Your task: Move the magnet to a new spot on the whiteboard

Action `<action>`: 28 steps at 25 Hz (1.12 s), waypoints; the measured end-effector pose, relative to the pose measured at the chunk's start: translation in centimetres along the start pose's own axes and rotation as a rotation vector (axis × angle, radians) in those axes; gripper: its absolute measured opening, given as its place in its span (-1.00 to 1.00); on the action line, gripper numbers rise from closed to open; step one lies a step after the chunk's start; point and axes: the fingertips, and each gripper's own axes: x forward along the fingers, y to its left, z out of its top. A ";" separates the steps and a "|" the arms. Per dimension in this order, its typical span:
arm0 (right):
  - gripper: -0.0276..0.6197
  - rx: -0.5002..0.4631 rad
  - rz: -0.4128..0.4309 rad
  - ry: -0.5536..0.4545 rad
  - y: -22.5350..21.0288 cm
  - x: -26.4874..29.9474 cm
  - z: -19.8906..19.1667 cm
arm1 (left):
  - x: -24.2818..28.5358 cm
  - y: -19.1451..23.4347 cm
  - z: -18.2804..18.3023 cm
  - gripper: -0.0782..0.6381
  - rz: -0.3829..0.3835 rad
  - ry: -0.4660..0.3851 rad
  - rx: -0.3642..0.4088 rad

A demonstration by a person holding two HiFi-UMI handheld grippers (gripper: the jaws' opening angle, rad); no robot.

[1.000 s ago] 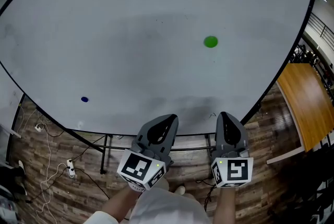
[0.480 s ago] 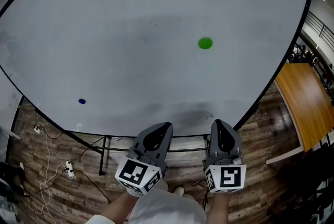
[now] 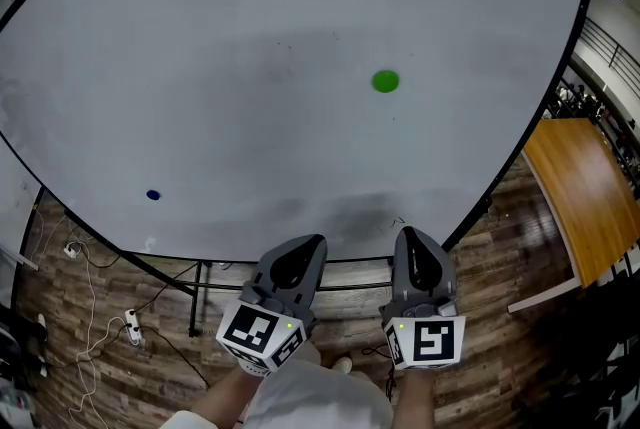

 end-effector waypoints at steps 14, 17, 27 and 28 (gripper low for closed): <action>-0.88 -0.008 0.009 0.005 0.1 -0.3 0.1 | -0.2 -0.6 -0.2 -0.76 -0.006 0.007 0.000; -0.88 -0.003 -0.002 0.001 -0.2 -0.5 0.1 | -0.1 -0.7 -0.3 -0.76 -0.008 0.007 0.001; -0.88 0.003 -0.005 0.004 -0.2 -0.4 -0.1 | 0.0 -0.6 -0.3 -0.76 -0.011 0.010 0.002; -0.88 0.004 -0.007 0.005 -0.3 -0.4 -0.1 | 0.0 -0.6 -0.3 -0.76 -0.011 0.010 0.002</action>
